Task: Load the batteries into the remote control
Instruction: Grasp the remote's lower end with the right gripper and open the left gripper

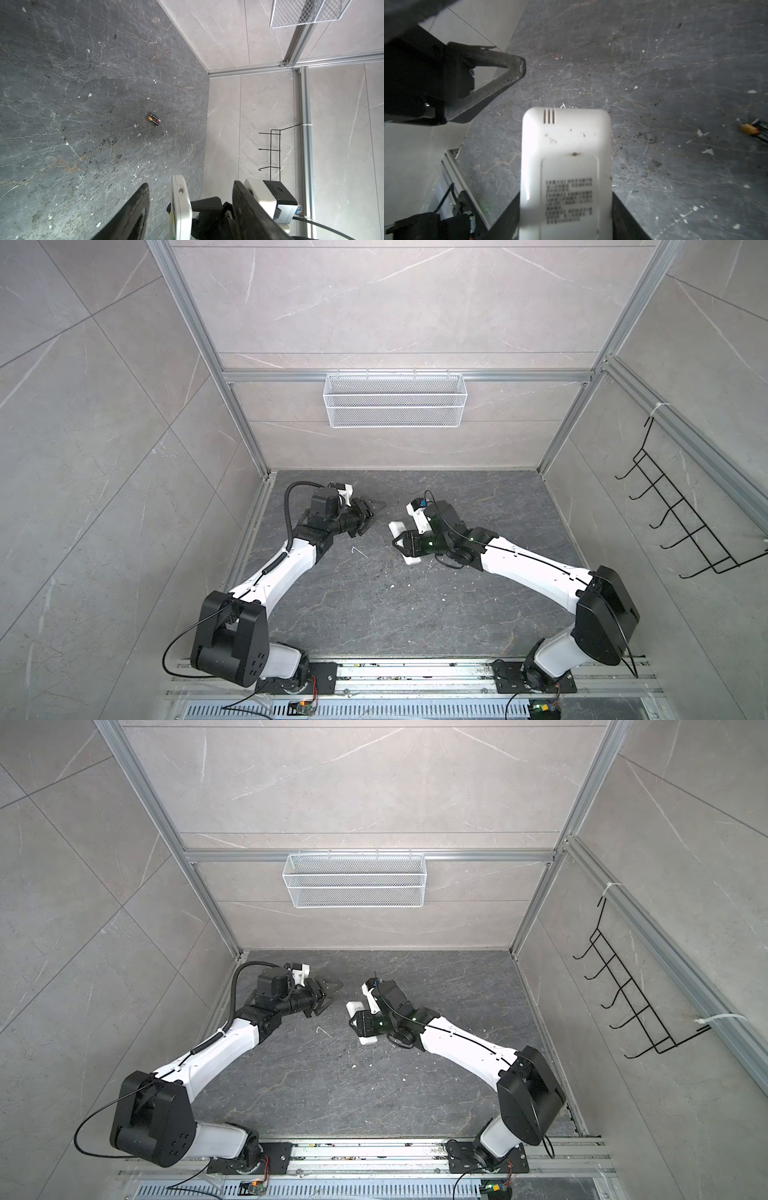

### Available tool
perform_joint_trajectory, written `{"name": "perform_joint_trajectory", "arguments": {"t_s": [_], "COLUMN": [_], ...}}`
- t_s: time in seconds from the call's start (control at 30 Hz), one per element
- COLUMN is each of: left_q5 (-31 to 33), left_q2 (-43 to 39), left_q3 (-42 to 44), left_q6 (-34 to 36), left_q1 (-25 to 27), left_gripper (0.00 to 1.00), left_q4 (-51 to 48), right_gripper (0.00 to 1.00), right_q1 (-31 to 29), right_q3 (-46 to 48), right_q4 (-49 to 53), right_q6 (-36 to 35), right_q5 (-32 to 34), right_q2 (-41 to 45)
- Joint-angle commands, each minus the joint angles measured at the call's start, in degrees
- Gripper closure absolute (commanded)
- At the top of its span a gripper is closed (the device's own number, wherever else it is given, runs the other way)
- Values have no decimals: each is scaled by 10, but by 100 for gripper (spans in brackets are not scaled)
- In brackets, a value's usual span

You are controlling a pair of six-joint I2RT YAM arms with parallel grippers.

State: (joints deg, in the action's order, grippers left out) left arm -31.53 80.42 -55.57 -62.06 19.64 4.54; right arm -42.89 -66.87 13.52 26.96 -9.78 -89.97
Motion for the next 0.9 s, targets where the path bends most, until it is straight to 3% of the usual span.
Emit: {"name": "perform_joint_trajectory", "arguments": {"t_s": [0.0, 0.17, 0.63, 0.87], "left_q5": [-5, -10, -21, -34], "left_q2": [8, 24, 19, 27], "left_q3": [6, 15, 5, 5], "left_q6": [-11, -34, -18, -7], "left_q1": [4, 19, 35, 35], "left_gripper": [38, 44, 47, 55], "left_q4": [21, 66, 49, 42], "right_gripper": [52, 52, 51, 50], "right_q1": [-3, -3, -5, -12], "right_q3": [-26, -37, -84, -127], "right_q4": [20, 20, 33, 46], "right_q6": [-36, -39, -38, -45], "right_q5": [24, 15, -5, -8], "right_q2": [7, -3, -42, -75]}}
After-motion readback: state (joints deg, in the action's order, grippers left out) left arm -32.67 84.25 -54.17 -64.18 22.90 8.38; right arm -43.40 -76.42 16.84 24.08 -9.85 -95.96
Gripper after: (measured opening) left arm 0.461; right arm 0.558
